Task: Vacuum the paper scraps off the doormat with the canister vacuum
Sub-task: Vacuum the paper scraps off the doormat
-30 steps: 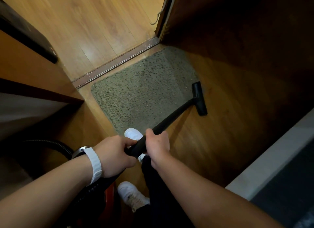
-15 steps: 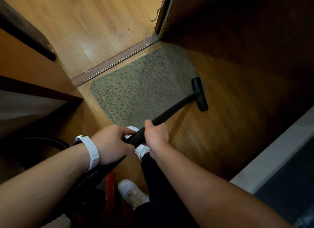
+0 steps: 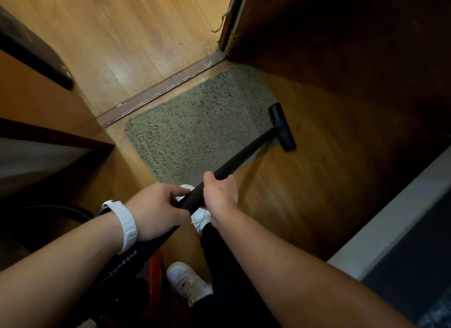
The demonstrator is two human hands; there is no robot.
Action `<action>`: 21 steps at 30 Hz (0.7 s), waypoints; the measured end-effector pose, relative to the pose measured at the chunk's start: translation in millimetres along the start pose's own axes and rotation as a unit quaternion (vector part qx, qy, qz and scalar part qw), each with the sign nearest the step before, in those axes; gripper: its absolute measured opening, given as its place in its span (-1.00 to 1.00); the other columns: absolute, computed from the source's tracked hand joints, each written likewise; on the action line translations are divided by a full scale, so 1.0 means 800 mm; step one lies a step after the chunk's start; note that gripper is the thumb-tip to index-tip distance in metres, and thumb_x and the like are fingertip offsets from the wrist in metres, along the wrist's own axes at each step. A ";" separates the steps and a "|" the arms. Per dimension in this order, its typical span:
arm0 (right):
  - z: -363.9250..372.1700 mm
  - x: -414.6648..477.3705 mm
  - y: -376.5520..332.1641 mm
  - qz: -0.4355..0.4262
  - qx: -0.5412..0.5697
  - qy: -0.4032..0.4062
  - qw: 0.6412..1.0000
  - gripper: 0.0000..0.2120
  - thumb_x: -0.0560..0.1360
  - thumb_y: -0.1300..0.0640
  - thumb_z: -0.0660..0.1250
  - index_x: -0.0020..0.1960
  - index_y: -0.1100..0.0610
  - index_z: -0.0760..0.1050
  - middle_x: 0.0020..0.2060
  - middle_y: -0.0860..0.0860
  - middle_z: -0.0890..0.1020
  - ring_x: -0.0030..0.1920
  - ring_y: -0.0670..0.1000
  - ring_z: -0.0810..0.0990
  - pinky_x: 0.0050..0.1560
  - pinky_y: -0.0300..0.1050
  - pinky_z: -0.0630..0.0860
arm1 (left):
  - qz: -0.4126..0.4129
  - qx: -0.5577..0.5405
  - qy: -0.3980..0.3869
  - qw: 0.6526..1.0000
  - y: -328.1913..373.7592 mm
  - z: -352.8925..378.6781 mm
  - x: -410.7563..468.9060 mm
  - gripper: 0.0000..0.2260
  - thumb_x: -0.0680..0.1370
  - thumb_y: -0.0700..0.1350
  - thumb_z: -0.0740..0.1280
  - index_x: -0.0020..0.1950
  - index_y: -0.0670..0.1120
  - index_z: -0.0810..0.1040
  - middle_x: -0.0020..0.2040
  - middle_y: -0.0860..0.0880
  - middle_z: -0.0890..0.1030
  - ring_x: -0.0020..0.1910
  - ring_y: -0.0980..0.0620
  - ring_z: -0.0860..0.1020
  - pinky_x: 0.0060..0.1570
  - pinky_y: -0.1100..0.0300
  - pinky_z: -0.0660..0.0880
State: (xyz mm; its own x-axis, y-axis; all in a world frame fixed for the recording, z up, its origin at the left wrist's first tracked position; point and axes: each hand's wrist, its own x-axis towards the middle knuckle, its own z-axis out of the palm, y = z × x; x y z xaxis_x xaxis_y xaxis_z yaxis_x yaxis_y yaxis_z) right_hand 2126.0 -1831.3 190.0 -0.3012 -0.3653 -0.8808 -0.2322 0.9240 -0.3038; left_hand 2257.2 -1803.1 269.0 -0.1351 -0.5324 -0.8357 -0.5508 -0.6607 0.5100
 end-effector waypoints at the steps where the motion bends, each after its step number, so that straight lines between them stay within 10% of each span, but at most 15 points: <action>1: 0.006 -0.006 0.003 0.000 0.006 -0.008 1.000 -0.43 0.49 -0.04 0.32 0.42 0.12 0.26 0.11 0.09 0.59 -0.01 0.15 0.67 0.01 0.15 0.68 | -0.004 -0.003 0.004 1.000 -0.006 -0.003 -0.007 -0.70 0.38 -0.15 0.47 -0.05 0.24 0.61 -0.31 0.02 0.68 -0.43 0.13 0.56 -0.35 0.28 0.48; 7: 0.037 -0.027 0.023 0.008 0.009 -0.036 0.999 -0.36 0.52 -0.03 0.33 0.51 0.12 0.20 0.20 0.10 0.59 0.05 0.13 0.66 0.05 0.12 0.67 | 0.003 -0.016 0.021 1.000 -0.028 -0.019 -0.041 -0.43 0.35 -0.12 0.50 -0.33 0.62 0.42 -0.19 -0.02 0.69 -0.38 0.07 0.56 -0.29 0.24 0.49; 14: 0.029 -0.016 0.000 -0.007 0.004 0.003 1.000 -0.33 0.39 -0.10 0.28 0.44 0.13 0.27 0.17 0.12 0.60 0.04 0.18 0.66 0.06 0.17 0.66 | -0.011 0.004 0.010 1.000 -0.015 -0.014 -0.012 -0.66 0.38 -0.14 0.47 0.09 0.20 0.62 -0.21 -0.01 0.72 -0.27 0.03 0.64 -0.17 0.15 0.56; 21: 0.012 0.011 -0.026 -0.004 -0.011 0.025 1.000 -0.47 0.42 -0.07 0.28 0.32 0.12 0.33 0.07 0.11 0.61 -0.05 0.17 0.67 0.00 0.17 0.67 | 0.000 -0.022 -0.019 1.000 0.007 -0.019 0.024 -0.67 0.40 -0.14 0.43 -0.19 0.35 0.52 -0.22 -0.10 0.70 -0.40 0.04 0.56 -0.33 0.22 0.49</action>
State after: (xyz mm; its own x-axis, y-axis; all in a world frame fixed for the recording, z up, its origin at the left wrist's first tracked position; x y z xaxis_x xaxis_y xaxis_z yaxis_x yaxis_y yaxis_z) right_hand 2137.2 -1852.3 185.1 -0.3453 -0.3786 -0.8587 -0.2552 0.9184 -0.3023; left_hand 2263.7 -1825.0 259.3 -0.1660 -0.5119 -0.8428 -0.5144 -0.6842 0.5169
